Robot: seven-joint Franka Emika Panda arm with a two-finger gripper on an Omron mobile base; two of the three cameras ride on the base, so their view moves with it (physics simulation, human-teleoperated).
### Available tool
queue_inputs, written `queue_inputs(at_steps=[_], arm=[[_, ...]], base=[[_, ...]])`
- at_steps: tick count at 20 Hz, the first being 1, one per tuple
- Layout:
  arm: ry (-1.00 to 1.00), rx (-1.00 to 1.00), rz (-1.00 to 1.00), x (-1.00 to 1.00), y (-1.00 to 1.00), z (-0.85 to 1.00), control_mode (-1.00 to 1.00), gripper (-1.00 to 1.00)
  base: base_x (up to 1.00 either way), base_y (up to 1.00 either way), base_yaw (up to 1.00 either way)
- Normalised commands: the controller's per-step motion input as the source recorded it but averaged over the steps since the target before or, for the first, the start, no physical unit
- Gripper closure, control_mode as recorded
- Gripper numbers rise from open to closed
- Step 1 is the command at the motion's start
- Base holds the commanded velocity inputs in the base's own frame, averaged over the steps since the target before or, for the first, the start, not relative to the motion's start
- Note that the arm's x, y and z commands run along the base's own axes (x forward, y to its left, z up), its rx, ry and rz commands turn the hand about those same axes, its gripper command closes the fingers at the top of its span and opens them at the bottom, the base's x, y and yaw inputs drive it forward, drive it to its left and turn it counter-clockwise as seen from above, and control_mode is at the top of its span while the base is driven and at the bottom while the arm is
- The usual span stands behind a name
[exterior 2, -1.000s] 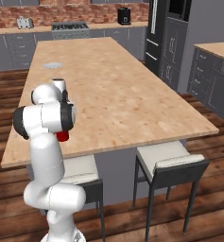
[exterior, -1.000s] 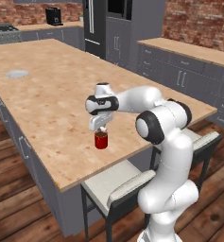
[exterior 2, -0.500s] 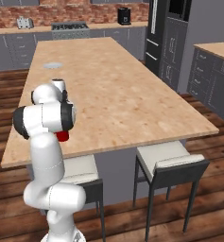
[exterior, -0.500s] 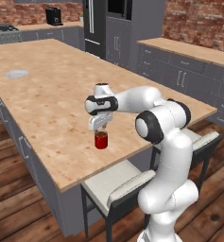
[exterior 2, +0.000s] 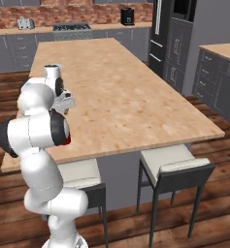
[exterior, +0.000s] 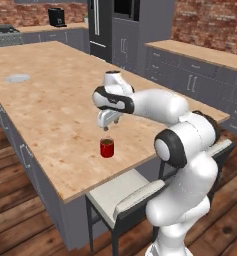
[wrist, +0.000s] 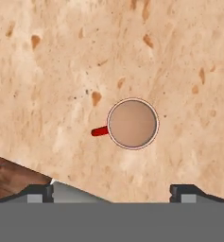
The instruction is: Pick up the marshmallow and place it in the cup of hot chocolate on the dining counter.
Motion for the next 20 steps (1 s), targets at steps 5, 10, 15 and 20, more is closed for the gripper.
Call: queue_inputs(at_steps=[5,10,15,20], arm=[[-0.12,0.0,-0.08,-1.0,-0.73,0.81,-1.0,-1.0],[-0.26,0.01,-0.14,-1.0,-0.73,0.93,-1.0,-1.0],[-0.46,0.04,-0.1,-1.0,-0.45,0.94,-1.0,-1.0],[-0.33,0.13,-0.12,-1.0,-0.36,0.86,-1.0,-1.0]], base=[[0.0,0.0,0.0],[0.0,0.0,0.0],[0.0,0.0,0.0],[0.0,0.0,0.0]])
